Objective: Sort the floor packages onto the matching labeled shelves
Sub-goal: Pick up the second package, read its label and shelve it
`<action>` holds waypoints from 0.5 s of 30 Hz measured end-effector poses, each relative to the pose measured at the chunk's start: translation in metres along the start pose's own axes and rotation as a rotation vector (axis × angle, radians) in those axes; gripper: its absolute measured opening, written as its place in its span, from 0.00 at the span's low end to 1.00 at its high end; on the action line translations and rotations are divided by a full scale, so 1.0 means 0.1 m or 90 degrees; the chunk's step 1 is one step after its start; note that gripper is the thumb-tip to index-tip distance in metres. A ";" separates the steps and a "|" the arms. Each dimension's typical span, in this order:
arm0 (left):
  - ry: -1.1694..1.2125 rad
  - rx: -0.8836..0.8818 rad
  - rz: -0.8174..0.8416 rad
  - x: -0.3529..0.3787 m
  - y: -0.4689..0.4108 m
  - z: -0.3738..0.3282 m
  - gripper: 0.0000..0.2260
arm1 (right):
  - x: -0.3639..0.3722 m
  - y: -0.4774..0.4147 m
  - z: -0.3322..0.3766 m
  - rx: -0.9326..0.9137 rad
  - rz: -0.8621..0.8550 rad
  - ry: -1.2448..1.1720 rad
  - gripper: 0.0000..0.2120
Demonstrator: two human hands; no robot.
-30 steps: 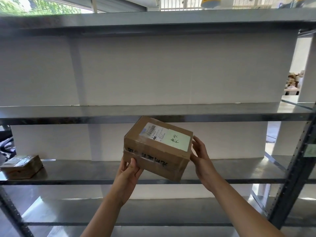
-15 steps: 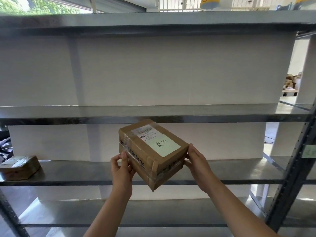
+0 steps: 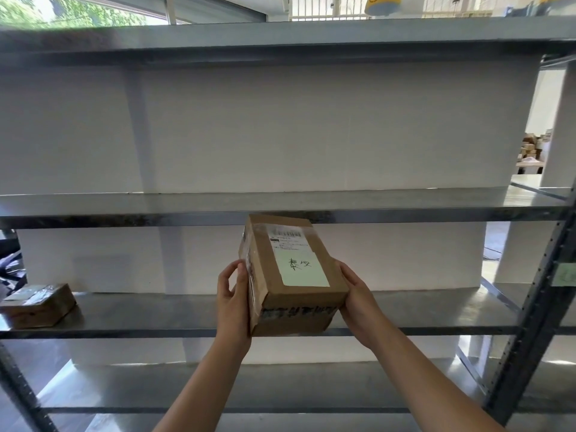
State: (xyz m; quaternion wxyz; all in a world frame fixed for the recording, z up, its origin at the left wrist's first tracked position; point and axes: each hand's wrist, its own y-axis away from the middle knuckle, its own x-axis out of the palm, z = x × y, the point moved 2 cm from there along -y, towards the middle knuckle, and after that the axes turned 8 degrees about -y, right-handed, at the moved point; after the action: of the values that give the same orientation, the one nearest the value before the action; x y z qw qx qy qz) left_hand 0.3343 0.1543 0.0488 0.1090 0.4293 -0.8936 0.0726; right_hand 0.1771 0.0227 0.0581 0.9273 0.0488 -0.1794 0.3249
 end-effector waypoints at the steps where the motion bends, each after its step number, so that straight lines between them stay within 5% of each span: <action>1: -0.005 0.004 0.000 0.01 0.01 0.00 0.16 | 0.01 0.01 0.01 0.006 0.008 -0.004 0.14; 10: -0.158 0.034 -0.002 0.03 0.00 0.09 0.17 | 0.03 0.04 0.12 0.042 0.065 0.029 0.16; 15: -0.096 -0.033 -0.032 0.15 0.07 0.09 0.14 | 0.02 0.07 0.14 0.043 0.109 0.028 0.14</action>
State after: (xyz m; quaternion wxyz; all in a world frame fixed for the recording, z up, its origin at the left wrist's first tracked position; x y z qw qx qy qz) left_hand 0.3181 0.1452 0.0437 0.0543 0.4531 -0.8897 0.0142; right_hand 0.1696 0.0264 0.0715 0.8977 0.0569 -0.1512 0.4098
